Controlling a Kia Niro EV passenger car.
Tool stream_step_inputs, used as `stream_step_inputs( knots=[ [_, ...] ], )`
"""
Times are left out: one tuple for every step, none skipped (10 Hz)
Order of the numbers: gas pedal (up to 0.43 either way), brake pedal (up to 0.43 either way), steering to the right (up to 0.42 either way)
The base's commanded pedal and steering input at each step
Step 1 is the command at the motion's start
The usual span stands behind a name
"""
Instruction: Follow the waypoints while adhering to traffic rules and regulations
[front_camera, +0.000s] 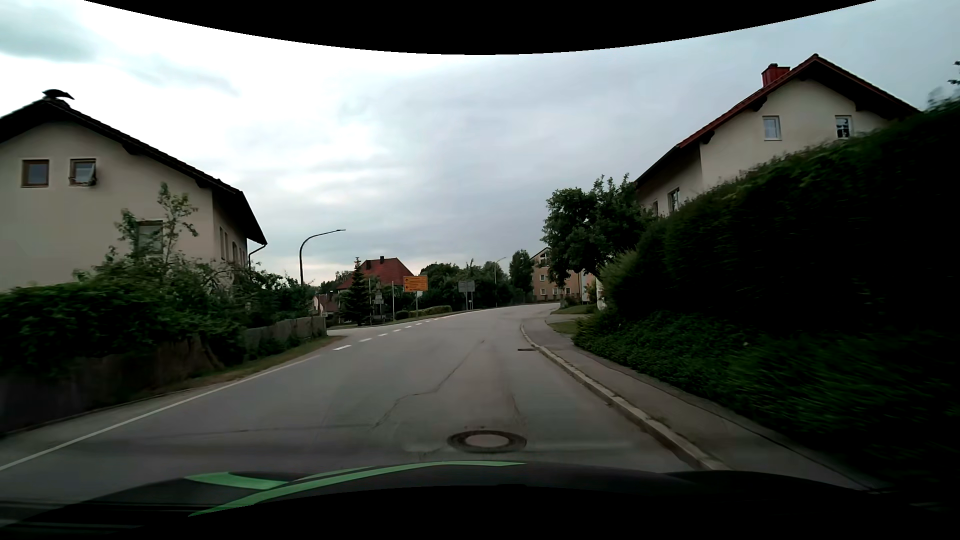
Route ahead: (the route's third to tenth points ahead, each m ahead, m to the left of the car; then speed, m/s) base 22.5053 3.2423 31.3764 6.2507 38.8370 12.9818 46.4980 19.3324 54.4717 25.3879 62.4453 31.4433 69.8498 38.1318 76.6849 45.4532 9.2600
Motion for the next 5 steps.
stream_step_inputs(
  knots=[
    [0.0, 0.116, 0.005],
    [0.0, 0.116, 0.005],
    [0.0, 0.122, 0.004],
    [0.0, 0.122, 0.003],
    [0.0, 0.122, 0.002]
  ],
)
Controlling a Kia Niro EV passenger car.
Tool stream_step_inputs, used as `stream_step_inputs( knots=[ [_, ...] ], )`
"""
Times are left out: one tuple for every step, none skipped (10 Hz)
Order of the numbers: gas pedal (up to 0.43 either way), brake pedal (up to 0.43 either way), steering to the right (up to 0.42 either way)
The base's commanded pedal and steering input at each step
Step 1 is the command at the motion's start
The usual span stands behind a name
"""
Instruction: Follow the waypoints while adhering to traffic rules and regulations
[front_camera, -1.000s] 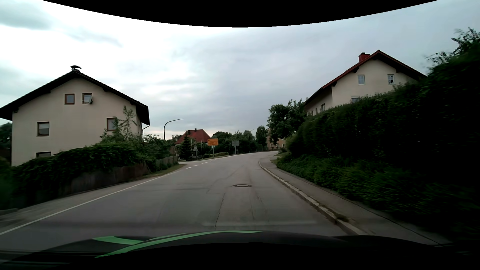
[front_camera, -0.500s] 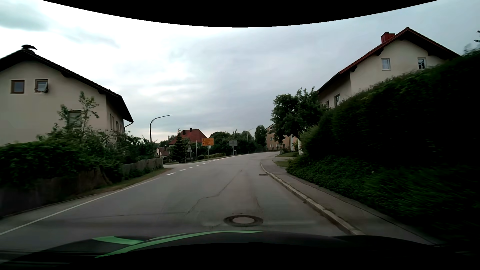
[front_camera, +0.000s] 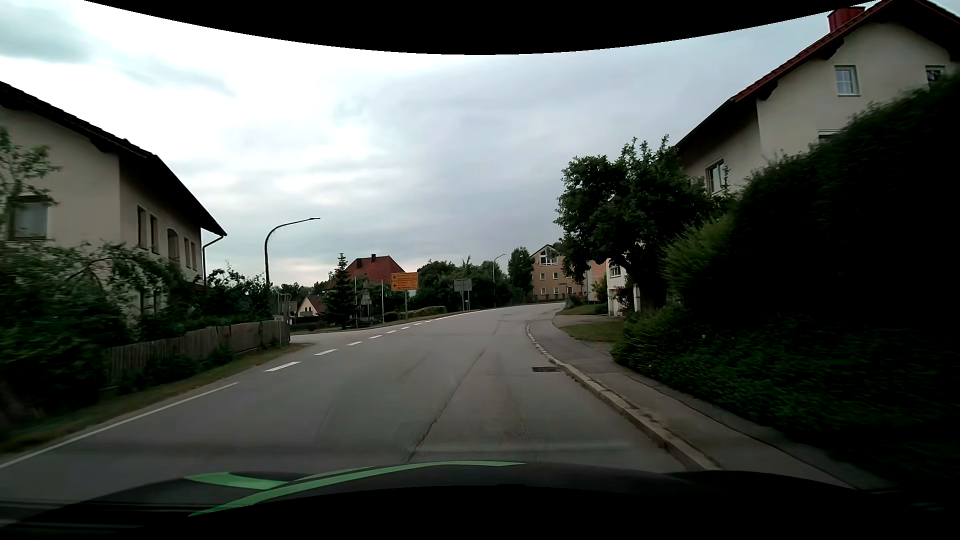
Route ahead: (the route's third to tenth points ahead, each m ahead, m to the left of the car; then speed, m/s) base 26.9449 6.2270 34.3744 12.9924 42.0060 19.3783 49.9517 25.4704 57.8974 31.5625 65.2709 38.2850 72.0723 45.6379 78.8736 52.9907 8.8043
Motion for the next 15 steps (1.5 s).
stream_step_inputs(
  knots=[
    [0.0, 0.122, 0.001],
    [0.0, 0.122, -0.001],
    [0.0, 0.122, -0.005],
    [0.0, 0.116, -0.016],
    [0.0, 0.116, -0.032],
    [0.0, 0.11, -0.039],
    [0.0, 0.085, -0.048],
    [0.0, 0.067, -0.057],
    [0.0, 0.049, -0.064],
    [0.0, 0.03, -0.074],
    [0.0, 0.024, -0.082],
    [0.0, 0.012, -0.088],
    [0.0, 0.006, -0.093],
    [0.0, 0.006, -0.097],
    [0.0, 0.006, -0.104]
  ],
)
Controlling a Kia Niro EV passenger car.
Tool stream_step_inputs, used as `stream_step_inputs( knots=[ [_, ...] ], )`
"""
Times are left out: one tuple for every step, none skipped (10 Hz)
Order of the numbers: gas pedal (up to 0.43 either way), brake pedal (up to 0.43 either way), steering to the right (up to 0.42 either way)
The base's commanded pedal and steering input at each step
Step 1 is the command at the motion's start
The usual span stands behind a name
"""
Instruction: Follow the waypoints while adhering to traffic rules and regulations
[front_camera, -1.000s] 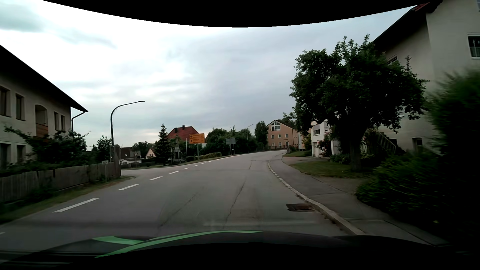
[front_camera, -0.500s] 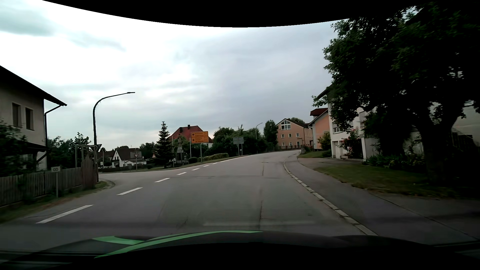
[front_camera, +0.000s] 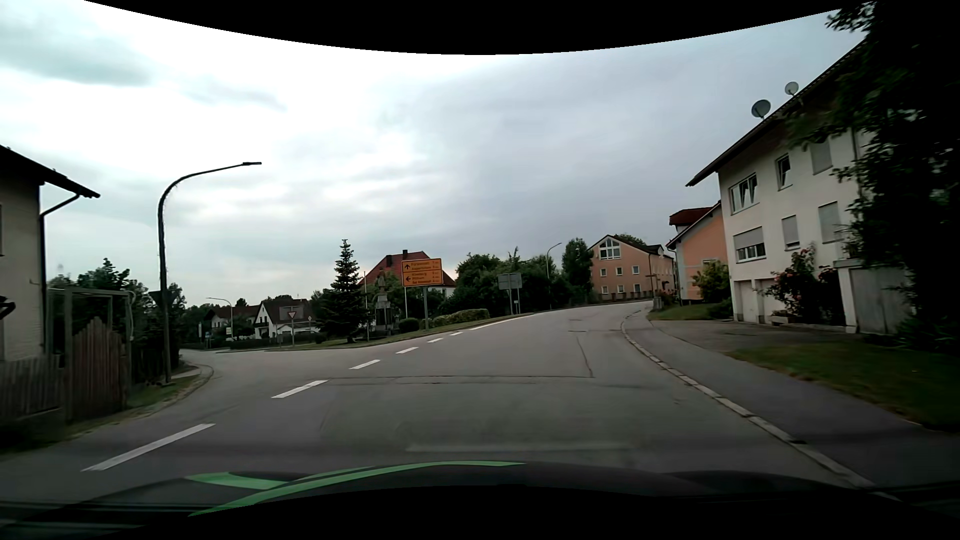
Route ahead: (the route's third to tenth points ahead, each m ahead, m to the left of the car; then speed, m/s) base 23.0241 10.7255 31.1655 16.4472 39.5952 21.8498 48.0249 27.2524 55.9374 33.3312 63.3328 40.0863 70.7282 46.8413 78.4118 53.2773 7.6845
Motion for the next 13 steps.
stream_step_inputs(
  knots=[
    [0.0, 0.006, -0.114],
    [0.0, 0.006, -0.122],
    [0.0, 0.0, -0.133],
    [0.0, 0.0, -0.139],
    [0.0, 0.0, -0.142],
    [0.0, 0.0, -0.146],
    [0.0, 0.0, -0.147],
    [0.0, 0.0, -0.149],
    [0.0, 0.0, -0.151],
    [0.0, 0.0, -0.153],
    [0.0, 0.0, -0.154],
    [0.0, 0.0, -0.154],
    [0.0, 0.0, -0.155]
  ],
)
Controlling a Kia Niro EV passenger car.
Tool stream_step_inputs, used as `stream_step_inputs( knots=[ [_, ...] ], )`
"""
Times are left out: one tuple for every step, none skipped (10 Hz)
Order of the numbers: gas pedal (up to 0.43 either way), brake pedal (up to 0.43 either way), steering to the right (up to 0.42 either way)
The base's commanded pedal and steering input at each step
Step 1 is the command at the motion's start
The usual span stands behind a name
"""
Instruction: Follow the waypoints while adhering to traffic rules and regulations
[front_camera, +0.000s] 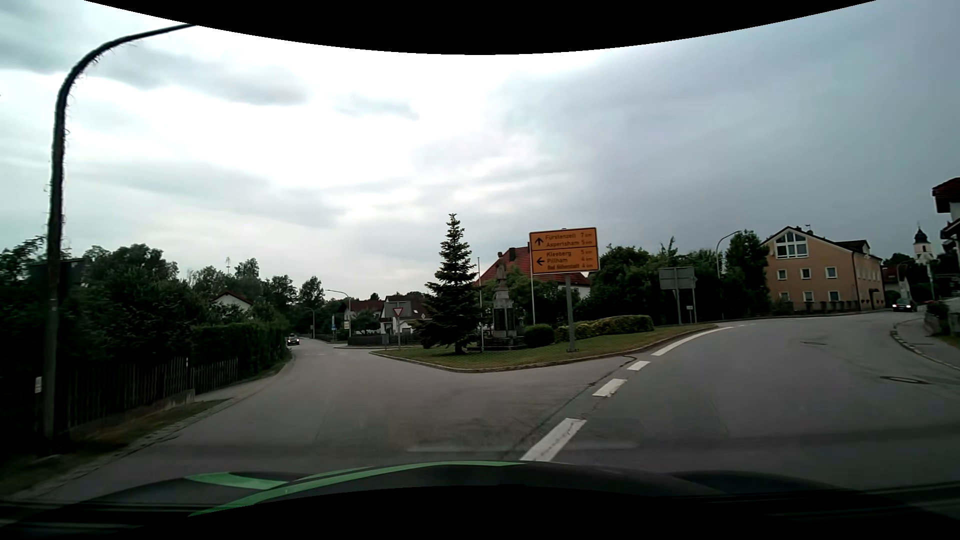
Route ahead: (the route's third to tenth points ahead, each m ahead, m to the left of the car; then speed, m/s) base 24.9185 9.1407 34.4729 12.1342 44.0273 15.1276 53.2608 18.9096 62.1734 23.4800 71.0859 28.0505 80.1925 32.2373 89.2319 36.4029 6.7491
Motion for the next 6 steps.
stream_step_inputs(
  knots=[
    [0.0, 0.0, -0.153],
    [0.0, 0.0, -0.149],
    [0.0, 0.0, -0.146],
    [0.0, 0.0, -0.145],
    [0.0, 0.0, -0.144],
    [0.0, 0.0, -0.142]
  ],
)
